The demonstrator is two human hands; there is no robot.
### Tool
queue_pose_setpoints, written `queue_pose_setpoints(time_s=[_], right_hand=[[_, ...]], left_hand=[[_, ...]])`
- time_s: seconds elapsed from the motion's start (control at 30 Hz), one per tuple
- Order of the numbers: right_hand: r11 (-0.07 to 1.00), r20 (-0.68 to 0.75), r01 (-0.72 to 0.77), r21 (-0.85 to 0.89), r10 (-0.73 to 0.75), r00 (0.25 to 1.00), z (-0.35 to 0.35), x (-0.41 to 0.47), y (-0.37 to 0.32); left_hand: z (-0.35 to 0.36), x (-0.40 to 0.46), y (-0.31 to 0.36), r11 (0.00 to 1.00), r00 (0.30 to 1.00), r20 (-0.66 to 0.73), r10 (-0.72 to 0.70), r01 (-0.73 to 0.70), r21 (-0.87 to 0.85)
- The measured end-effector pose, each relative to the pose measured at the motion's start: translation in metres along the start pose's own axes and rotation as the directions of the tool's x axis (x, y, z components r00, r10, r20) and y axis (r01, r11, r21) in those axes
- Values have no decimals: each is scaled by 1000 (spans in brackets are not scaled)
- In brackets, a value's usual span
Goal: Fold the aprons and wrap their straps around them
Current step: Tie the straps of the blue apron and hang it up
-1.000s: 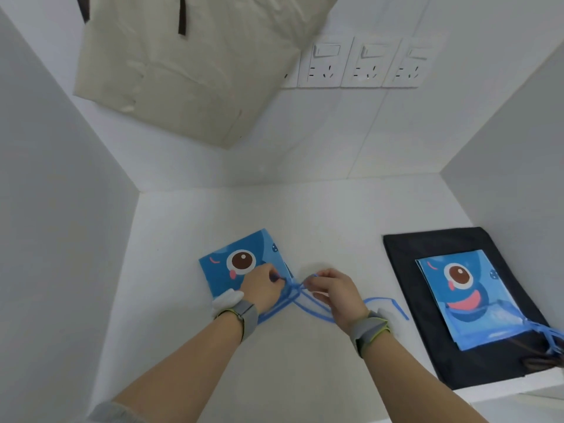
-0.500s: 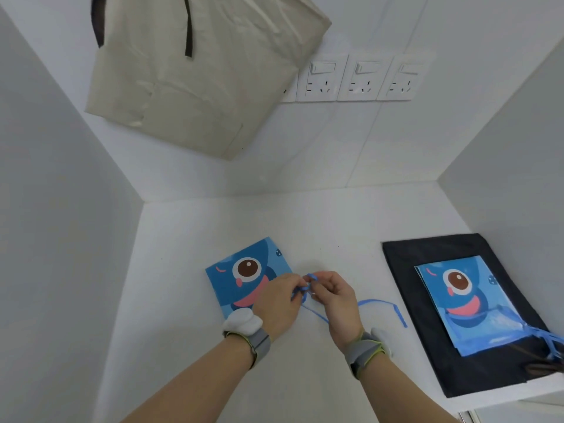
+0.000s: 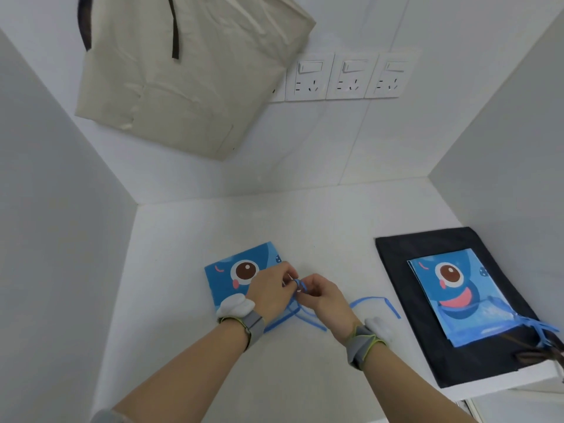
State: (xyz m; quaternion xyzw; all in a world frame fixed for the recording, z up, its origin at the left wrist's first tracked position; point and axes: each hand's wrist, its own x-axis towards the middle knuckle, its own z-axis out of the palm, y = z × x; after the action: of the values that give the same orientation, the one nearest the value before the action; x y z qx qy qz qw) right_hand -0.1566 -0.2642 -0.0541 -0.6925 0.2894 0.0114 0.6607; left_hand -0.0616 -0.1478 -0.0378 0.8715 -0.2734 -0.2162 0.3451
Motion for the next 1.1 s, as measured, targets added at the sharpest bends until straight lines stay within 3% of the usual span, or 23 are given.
queue_pose_setpoints(time_s=[0.17,0.3,0.5,0.6,0.7,0.8,0.87,0.97,1.1], right_hand=[[998,-88,-22,56,27,996,-3,-3,-3],[960,-153,-109,258,152,976,-16,-6,-5],[878,-107,-156,452,227,968,-46,-9,-7],[884,-71,-180,431,232,970,-49,-10,-7],[910,-72,-199,364,241,968,-48,-10,-7],[963,-49,-216,160,226,973,-51,-8,-13],[983,4,-182,-12,182,983,-59,-9,-22],[969,92,-66,-237,90,992,-76,-9,-44],[928,170,57,-368,7,985,-100,-8,-89]], left_hand=[[7,9,12,995,995,83,-50,56,-79],[1,15,7,974,970,239,-53,103,-203],[-38,40,1,1000,923,385,-12,3,23],[-63,71,16,974,965,258,35,-90,206],[-64,92,39,860,979,176,103,-177,479],[-39,83,48,804,948,298,115,-265,532],[-15,74,44,792,873,473,118,-370,486],[14,69,42,657,720,694,6,-526,540],[9,71,52,718,785,589,191,-521,462]])
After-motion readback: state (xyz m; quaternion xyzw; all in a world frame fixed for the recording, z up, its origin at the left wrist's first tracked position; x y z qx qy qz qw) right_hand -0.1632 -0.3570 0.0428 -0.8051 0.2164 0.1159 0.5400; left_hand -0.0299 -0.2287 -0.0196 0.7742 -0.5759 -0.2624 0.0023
